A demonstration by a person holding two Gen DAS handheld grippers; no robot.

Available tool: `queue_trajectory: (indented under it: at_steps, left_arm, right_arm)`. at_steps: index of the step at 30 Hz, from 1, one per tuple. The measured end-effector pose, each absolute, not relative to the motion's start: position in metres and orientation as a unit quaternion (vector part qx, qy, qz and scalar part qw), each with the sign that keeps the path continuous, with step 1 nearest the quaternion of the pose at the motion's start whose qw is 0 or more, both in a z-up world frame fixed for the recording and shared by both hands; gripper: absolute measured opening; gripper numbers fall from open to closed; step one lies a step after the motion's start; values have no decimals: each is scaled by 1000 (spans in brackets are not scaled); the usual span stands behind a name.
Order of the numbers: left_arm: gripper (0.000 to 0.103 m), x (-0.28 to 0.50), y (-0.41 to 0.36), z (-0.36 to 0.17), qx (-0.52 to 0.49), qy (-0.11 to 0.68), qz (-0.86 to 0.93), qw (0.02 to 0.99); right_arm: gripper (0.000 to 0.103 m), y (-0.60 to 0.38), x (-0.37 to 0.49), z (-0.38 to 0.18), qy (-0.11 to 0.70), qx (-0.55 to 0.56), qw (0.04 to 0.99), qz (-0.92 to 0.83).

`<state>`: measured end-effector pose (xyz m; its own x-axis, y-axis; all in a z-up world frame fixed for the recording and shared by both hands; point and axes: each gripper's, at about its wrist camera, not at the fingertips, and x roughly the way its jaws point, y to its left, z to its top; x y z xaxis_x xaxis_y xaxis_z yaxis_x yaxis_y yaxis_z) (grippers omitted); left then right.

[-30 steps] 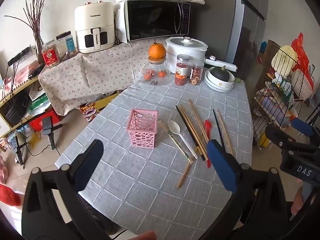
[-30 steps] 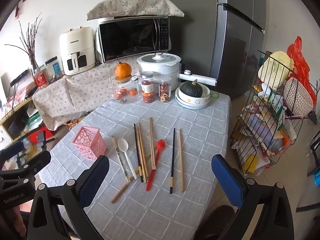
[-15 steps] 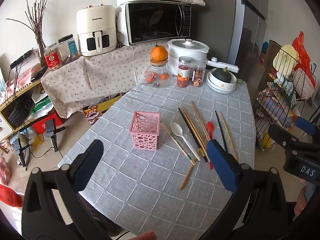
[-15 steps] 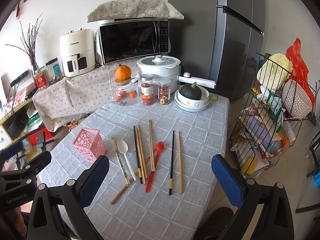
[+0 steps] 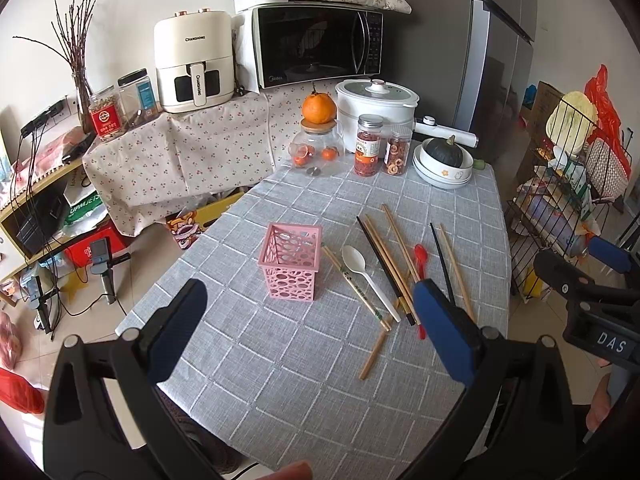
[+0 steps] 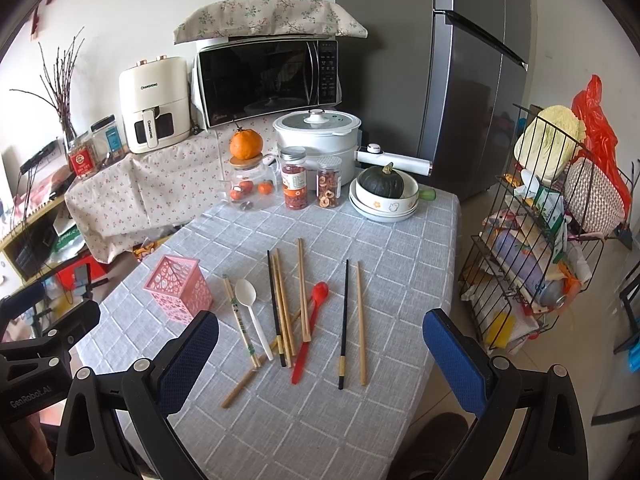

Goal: Organize utensils

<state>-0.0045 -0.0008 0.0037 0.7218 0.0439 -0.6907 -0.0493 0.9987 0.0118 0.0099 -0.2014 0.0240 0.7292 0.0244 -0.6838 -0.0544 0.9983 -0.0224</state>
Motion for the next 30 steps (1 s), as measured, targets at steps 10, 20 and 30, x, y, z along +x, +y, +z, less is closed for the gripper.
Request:
queue_trajectory:
  at_steps: [10,20,30]
  left_arm:
    - [102,-5,-1,7,-3,370,25,929]
    - [102,-4,-2,9,-3,370,24,929]
    - [102,-4,-4,10,-3,367,25,930]
  right_arm:
    - [103,-202,11,24,368,-20,929,22]
    - [103,-202,10,24,369,-19,929,22]
    - [103,-202,11,23,369,-20,929,22]
